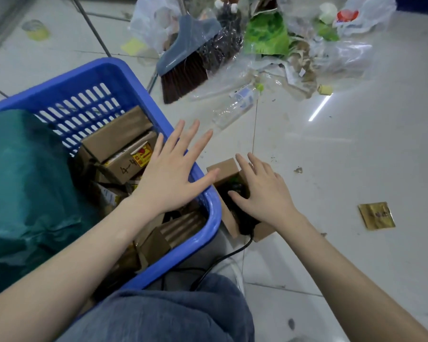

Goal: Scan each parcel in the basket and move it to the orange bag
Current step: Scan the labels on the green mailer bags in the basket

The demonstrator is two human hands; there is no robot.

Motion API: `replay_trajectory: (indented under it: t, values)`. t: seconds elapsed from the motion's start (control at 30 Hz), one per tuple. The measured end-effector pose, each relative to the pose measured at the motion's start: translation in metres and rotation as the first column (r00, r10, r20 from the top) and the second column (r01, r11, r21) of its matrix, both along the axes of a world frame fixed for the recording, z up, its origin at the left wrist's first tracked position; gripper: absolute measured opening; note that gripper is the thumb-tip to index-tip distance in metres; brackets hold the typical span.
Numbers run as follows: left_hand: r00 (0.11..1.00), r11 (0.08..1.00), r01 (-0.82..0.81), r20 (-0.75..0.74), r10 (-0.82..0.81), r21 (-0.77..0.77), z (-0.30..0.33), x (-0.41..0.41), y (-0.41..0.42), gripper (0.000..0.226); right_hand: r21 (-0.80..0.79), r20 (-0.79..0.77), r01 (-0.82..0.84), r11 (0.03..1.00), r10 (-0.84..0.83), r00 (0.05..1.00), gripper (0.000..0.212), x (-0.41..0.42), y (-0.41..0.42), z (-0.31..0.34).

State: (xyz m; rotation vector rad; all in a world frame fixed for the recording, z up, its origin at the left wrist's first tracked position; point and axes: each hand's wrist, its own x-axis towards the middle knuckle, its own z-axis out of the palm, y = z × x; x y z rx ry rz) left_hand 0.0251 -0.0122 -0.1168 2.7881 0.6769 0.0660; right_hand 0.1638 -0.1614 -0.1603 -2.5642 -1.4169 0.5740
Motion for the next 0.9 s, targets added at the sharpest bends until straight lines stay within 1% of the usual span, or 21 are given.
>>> replay_trajectory:
  t: [0.13,0.3,0.57,0.63,0.73,0.83,0.9]
  values:
    - [1.0,1.0,0.002,0.024,-0.002,-0.002,-0.001,-0.001,-0.001,0.077,-0.058,-0.021,0.019,0.998,-0.02,1.0,0.082,-0.006,-0.001,-0.026]
    - [0.999,1.0,-0.002,0.035,0.002,-0.017,-0.001,-0.002,-0.001,0.077,-0.167,-0.117,0.064,0.984,-0.084,0.99,0.07,-0.011,0.0,-0.052]
    - [1.0,1.0,0.0,0.028,0.0,-0.009,0.0,-0.003,-0.001,0.077,-0.277,-0.258,0.159,0.948,-0.232,0.938,0.058,-0.014,0.003,-0.065]
    - [1.0,1.0,-0.001,0.015,0.001,-0.004,0.001,-0.003,0.0,0.078,-0.256,-0.297,0.18,0.95,-0.254,0.92,0.055,-0.016,0.004,-0.065]
    - [1.0,1.0,0.006,-0.018,-0.006,0.016,0.005,-0.004,0.001,0.077,-0.192,-0.3,0.195,0.962,-0.247,0.921,0.055,-0.016,0.005,-0.058]
    - [1.0,1.0,-0.017,0.009,0.017,-0.014,0.016,-0.013,0.001,0.072,-0.143,-0.321,0.23,0.963,-0.265,0.909,0.055,-0.014,0.003,-0.045]
    - [0.999,0.999,-0.035,0.031,0.036,-0.021,0.027,-0.023,0.001,0.07,-0.082,-0.301,0.24,0.967,-0.253,0.919,0.054,-0.012,0.003,-0.032]
